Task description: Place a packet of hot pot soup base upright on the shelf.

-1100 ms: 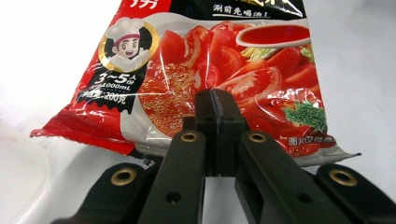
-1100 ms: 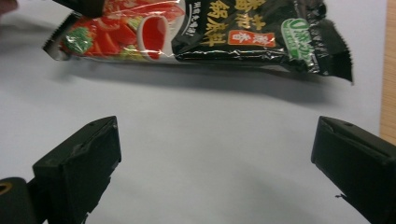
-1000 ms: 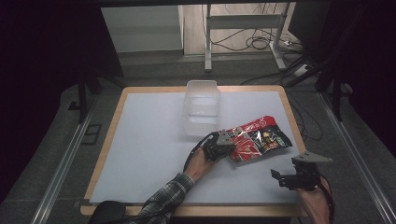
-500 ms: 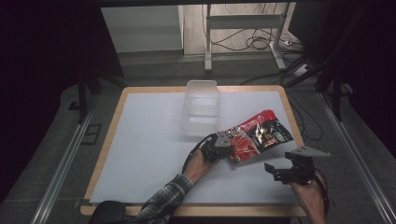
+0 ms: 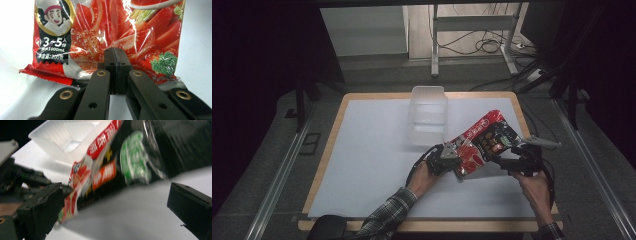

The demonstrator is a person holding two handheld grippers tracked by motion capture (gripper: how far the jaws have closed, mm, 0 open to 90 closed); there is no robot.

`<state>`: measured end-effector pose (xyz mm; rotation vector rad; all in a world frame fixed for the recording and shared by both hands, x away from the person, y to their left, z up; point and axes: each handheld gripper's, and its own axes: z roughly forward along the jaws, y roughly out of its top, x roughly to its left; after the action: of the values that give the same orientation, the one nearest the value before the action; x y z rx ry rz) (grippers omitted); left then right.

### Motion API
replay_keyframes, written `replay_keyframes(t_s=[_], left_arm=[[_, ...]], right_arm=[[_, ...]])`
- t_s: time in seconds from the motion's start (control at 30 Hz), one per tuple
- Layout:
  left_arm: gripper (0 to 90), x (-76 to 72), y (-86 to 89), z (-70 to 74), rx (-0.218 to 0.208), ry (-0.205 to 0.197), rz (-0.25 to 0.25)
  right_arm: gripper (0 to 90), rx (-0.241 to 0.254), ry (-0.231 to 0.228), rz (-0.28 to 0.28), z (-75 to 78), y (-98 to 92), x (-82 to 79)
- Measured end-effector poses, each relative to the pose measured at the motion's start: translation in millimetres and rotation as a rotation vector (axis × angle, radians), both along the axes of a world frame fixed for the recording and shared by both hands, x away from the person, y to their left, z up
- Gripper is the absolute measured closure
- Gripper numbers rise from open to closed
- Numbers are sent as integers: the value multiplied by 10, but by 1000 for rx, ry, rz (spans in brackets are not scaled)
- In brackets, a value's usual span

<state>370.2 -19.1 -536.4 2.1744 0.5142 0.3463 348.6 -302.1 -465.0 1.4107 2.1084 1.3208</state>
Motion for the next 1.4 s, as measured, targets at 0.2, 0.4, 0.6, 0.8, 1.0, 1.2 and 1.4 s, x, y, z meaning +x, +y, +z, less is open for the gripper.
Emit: replay_keyframes(t_s=[0.2,0.4,0.6,0.8,1.0,1.2,1.4], left_arm=[[900,-1,2,-3,2,4,0],[900,-3,4,-3,6,3,0],[900,-8,15,12,15,3,-2],[810,-46,7,70,22,13,7],[657,-97,68,99,-16,29,-3],[496,-173,143,221,-21,46,-24],[363,-281,236,280,-72,76,-23]], right_arm=[[108,28,24,-12,68,98,208],[521,120,5,-51,162,144,414],[713,111,-15,-64,207,181,430],[728,85,-44,-85,315,258,382],[728,67,-46,-77,441,274,370],[726,45,-57,-70,560,302,363],[727,36,-72,-62,674,315,359]])
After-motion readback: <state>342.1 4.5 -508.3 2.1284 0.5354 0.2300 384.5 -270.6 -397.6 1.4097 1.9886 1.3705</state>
